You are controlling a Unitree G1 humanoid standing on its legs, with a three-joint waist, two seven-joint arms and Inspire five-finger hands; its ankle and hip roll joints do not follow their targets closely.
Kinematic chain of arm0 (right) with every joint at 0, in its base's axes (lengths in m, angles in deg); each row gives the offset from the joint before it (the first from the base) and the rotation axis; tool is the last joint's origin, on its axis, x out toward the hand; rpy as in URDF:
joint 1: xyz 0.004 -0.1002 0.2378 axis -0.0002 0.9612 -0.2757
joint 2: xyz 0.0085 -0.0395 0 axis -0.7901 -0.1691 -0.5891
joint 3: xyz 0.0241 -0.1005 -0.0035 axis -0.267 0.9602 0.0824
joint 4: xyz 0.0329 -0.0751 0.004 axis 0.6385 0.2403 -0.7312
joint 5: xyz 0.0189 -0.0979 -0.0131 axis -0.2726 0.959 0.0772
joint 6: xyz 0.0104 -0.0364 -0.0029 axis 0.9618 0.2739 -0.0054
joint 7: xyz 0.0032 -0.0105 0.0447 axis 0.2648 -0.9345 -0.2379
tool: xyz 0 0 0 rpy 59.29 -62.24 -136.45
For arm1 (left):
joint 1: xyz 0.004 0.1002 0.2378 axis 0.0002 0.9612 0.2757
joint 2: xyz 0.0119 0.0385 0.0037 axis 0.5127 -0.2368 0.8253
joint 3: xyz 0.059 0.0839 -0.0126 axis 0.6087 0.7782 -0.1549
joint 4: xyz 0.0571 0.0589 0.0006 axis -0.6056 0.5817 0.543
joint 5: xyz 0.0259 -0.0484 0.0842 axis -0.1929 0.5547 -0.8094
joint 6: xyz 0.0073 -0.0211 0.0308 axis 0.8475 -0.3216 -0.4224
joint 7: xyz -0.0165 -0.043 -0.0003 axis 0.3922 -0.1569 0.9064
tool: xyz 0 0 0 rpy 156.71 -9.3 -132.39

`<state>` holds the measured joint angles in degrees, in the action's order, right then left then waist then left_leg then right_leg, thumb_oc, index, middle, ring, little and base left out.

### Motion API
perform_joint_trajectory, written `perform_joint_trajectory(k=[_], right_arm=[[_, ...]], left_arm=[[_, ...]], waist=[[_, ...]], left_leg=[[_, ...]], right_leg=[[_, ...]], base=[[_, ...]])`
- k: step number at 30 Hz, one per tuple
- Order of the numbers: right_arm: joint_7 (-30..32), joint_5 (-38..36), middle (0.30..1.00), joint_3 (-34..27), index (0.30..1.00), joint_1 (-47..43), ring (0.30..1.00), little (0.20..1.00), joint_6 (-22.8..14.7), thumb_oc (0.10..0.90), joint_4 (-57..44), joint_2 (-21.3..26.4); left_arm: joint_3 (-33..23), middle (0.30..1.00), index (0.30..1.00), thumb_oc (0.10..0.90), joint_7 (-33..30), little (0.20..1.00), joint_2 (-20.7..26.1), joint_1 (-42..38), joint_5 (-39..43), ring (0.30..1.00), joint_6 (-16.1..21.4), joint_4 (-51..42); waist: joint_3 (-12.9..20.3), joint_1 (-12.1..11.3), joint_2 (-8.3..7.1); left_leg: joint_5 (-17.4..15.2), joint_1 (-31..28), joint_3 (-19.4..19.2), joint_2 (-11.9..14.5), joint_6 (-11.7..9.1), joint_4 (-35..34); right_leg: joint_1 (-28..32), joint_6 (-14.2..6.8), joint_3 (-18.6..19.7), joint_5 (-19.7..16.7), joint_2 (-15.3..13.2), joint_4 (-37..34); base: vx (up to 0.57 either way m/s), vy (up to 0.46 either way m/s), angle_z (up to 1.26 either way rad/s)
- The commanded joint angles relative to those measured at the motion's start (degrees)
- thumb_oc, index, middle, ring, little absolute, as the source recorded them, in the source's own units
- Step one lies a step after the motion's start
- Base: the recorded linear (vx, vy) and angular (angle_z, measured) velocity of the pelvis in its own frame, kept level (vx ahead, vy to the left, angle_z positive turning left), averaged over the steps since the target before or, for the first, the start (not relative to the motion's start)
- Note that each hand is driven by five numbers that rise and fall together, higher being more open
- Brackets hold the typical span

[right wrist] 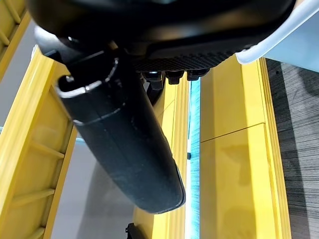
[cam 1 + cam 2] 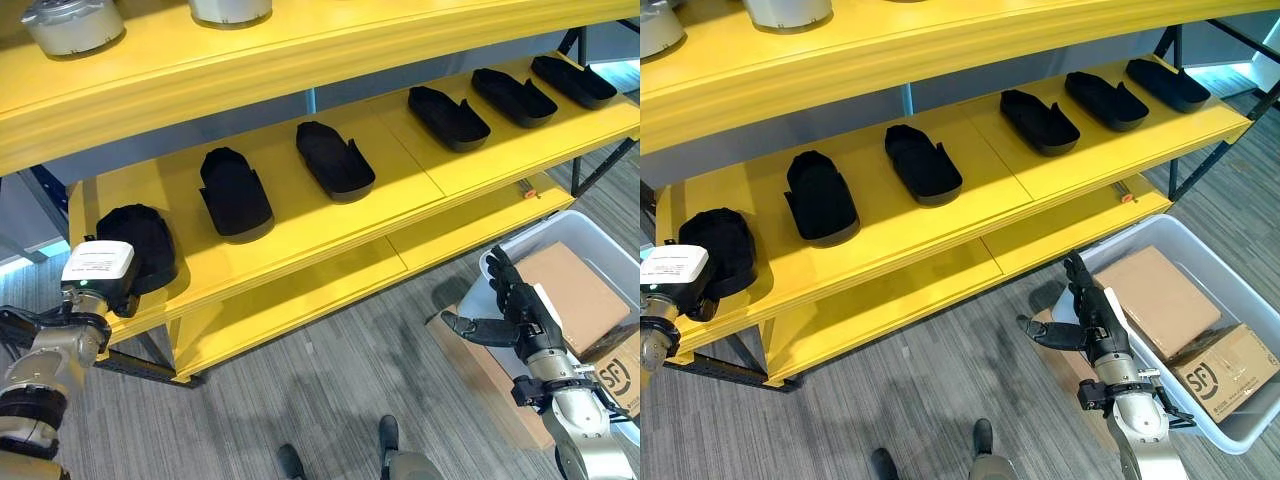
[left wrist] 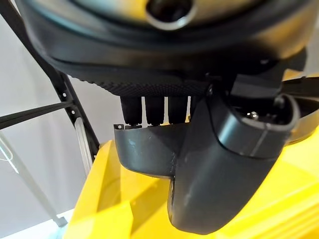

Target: Move parts from the plastic box to the shelf.

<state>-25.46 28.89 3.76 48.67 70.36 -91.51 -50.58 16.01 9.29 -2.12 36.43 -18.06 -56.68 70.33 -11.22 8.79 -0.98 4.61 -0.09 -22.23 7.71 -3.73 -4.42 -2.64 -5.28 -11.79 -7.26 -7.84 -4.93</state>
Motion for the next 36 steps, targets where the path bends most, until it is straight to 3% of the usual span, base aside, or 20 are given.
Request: perform_joint_trajectory(k=[1,11,20,27,36], right_arm=[[0.82,1.52,1.0,-2.59,1.0,-4.08,1.0,1.0,-5.75,0.9,-5.91,2.01],[0.89,-0.16,1.0,-2.69,1.0,-6.18,1.0,1.0,-5.34,0.9,-6.1,2.94],[2.03,-0.16,1.0,-3.85,1.0,-6.72,1.0,1.0,-5.45,0.9,-6.41,3.14],[1.98,0.18,1.0,-4.39,1.0,-6.49,1.0,1.0,-5.52,0.9,-6.38,3.84],[2.91,-0.08,1.0,-2.96,1.0,-9.04,1.0,1.0,-5.74,0.9,-5.45,4.8]], left_arm=[[-3.53,0.3,0.3,0.4,-2.22,0.3,9.46,-8.99,0.76,0.3,-1.84,-2.36],[2.83,0.3,0.3,0.4,-2.28,0.3,10.76,-19.16,1.73,0.3,-2.96,-1.88],[8.28,0.3,0.3,0.4,-2.42,0.3,11.46,-26.53,1.77,0.3,-3.36,-0.36],[9.6,0.3,0.3,0.4,-1.25,0.3,14.48,-24.81,0.16,0.3,-2.4,2.19],[13.67,0.3,0.3,0.4,-2.42,0.3,13.65,-28.6,-0.39,0.3,-2.78,3.0]], waist=[[1.38,0.3,-1.32],[-2.03,0.98,-1.17],[-2.85,1.25,-1.07],[-2.15,0.58,-0.92],[-2.28,-0.15,-0.85]], left_leg=[[-7.39,0.72,2.68,5.19,-2.8,10.33],[-16.5,9.91,6.01,9.81,-2.62,29.21],[-23.69,14.72,8.24,10.54,-0.96,41.78],[-25.82,14.48,8.69,9.37,0.41,43.71],[-26.79,16.38,10.59,8.45,1.43,45.7]], right_leg=[[2.43,-3.95,-0.04,5.74,-3.96,4.7],[-6.93,-3.32,1.9,13.42,-4.61,22.08],[-12.49,-2.49,3.17,19.28,-6.29,34.28],[-11.97,-2.74,3.26,19.98,-6.92,35.14],[-12.0,-2.77,2.11,20.46,-7.5,36.49]], base=[[-0.05,-0.034,0.02],[-0.06,0.003,0.03],[-0.01,0.019,0.01],[0.06,0.055,-0.02],[0.0,0.041,0.08]])
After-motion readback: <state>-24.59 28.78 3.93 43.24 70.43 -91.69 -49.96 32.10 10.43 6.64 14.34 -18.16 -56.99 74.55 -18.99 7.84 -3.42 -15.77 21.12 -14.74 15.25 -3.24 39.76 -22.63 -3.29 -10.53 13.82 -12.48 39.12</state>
